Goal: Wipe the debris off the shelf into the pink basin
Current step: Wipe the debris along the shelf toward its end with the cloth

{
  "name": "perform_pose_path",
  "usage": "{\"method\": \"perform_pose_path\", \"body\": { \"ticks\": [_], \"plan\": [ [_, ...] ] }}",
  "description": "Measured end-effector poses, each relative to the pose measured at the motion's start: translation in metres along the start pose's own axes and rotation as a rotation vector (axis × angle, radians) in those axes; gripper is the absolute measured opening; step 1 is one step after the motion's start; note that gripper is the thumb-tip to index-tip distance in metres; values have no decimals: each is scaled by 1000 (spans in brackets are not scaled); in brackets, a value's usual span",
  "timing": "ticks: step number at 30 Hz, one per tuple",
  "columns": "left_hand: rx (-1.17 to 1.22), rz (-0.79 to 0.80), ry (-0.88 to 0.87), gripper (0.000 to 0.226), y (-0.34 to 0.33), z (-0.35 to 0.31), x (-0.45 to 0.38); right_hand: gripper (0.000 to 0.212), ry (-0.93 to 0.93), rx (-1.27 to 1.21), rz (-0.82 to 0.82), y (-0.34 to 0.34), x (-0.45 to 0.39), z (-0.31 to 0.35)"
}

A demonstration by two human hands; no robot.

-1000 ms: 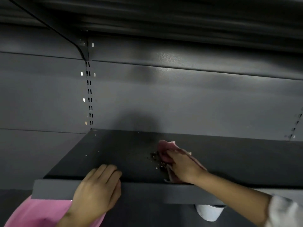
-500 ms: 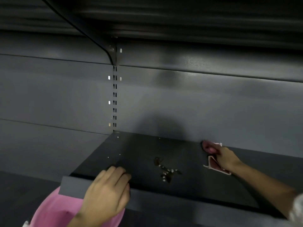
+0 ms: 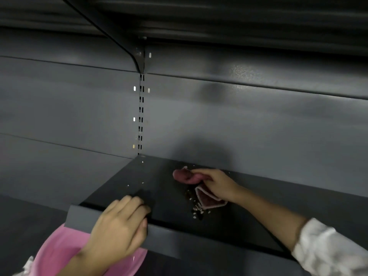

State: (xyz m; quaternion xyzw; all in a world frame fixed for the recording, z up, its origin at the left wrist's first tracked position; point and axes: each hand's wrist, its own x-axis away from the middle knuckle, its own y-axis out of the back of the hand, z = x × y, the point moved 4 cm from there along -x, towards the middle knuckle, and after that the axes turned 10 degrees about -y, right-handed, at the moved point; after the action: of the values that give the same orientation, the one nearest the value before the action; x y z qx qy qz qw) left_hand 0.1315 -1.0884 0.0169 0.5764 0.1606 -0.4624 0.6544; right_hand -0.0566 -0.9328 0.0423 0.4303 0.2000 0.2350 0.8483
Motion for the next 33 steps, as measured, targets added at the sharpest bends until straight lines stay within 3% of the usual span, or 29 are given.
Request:
{"method": "perform_pose_path", "body": {
  "ticks": [5, 8, 10, 15, 18, 21, 24, 26, 30, 33],
  "plan": [
    [-27, 1, 27, 28, 6, 13, 4, 36, -111, -129, -227, 77, 22, -58],
    [-33, -22, 9, 53, 3, 17, 6, 34, -360, -22, -397, 95, 22, -107],
    [-31, -54, -10, 67, 0, 16, 6, 37, -428, 56, -343, 78, 9, -119],
    [-6, -114, -30, 66, -5, 19, 10, 40, -377, 118, -287, 44, -15, -92],
    [7, -122, -55, 55, -4, 17, 9, 44, -266, 109, -216, 17, -24, -52],
    [5, -109, -69, 30, -1, 19, 9, 47, -141, 93, -119, -10, -24, -13],
    [-21, -86, -95, 27, 2, 23, 12, 47, -66, -20, -31, -16, -13, 6],
    [-50, -72, -93, 28, 5, 32, 16, 44, -104, -163, -76, -1, -9, 1],
    [-54, -49, -48, 30, 7, 47, 23, 25, -281, -265, -394, 39, -19, -34],
    [-71, -65, -38, 29, 0, 46, 24, 28, -368, -206, -385, 19, -46, -38]
  ]
}}
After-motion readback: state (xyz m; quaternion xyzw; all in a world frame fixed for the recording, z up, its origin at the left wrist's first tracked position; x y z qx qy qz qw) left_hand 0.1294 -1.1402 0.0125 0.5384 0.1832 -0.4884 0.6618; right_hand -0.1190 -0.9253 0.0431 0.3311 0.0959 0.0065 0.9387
